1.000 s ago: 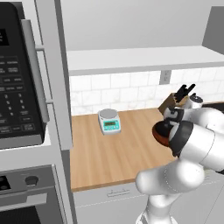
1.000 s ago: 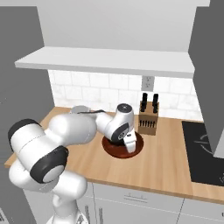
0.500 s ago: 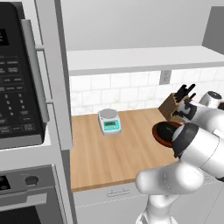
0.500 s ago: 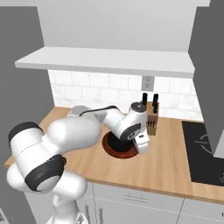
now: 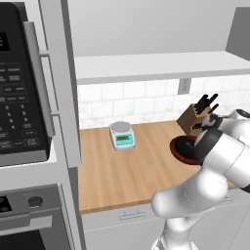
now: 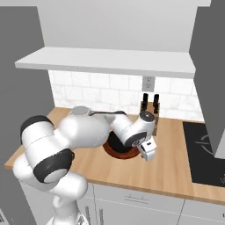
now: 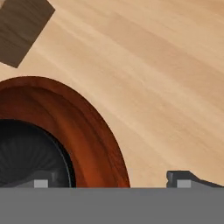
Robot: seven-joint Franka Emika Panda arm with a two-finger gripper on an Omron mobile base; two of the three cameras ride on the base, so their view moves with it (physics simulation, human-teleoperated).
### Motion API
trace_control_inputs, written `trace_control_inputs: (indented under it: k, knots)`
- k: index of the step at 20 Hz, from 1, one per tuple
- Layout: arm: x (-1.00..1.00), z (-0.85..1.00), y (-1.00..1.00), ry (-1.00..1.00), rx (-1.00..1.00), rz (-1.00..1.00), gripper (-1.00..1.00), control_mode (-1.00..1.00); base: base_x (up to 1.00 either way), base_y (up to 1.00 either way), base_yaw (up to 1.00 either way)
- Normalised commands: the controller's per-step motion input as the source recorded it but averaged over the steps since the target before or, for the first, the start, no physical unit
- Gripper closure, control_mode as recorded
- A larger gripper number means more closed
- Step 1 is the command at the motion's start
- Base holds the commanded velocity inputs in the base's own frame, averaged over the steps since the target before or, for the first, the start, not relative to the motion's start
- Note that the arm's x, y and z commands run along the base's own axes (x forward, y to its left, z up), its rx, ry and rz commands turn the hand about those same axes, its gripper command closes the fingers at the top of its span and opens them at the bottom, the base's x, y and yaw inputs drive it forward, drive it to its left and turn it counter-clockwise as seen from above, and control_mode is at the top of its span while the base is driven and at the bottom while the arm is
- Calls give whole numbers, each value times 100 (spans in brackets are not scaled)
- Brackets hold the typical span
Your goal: Pick up the bowls on the counter and stack them on top of one another in the open cabinet. Place the smaller bowl on top of the larger bowl.
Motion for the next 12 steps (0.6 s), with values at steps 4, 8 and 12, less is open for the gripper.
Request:
trace_control_inputs:
  k: [4, 8, 12]
  knots:
    - [3, -51, 9, 0, 0, 10, -100, -100, 0, 0, 0]
    - [14, -43, 32, 0, 0, 6, -100, -100, 0, 0, 0]
    - [7, -10, 11, 1, 0, 1, 100, -100, 0, 0, 0]
